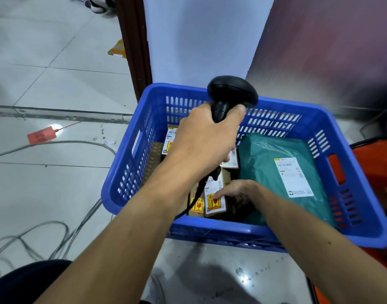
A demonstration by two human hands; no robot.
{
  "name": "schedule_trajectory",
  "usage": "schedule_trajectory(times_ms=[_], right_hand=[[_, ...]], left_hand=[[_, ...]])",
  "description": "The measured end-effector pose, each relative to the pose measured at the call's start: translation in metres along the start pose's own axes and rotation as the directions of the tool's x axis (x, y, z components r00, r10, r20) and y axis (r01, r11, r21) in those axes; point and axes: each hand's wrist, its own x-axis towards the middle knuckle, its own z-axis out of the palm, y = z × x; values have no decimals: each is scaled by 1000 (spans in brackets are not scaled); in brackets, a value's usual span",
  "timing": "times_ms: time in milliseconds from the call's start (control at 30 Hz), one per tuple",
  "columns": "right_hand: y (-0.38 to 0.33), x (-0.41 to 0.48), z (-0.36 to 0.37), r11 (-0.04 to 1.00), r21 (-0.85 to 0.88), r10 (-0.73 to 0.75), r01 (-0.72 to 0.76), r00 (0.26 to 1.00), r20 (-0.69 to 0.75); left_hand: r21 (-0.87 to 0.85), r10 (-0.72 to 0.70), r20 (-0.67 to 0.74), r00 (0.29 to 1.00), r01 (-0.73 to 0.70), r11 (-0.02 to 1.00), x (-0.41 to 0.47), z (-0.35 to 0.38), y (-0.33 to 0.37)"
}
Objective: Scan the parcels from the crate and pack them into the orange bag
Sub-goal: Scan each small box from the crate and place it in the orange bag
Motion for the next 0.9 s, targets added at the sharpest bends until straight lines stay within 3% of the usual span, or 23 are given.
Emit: schedule_trajectory(times_ms=[267,433,600,767,900], right_hand=[[-12,-83,-40,991,96,-90,89,996,14],[15,-173,-79,951,173,-235,255,964,-126],[50,-234,-98,908,226,-286,352,917,-277],[72,-272,-102,815,317,-329,485,838,-435],[87,-273,-92,740,263,-347,619,686,-639]], left_hand=[[-13,22,32,999,-21,1000,-6,4,5],[-74,-24,77,997,29,997,-14,6,7],[-147,-41,143,989,62,987,-28,11,13],[-344,-58,162,985,111,932,-41,11,21],[-484,-67,182,981,149,862,-57,21,25]])
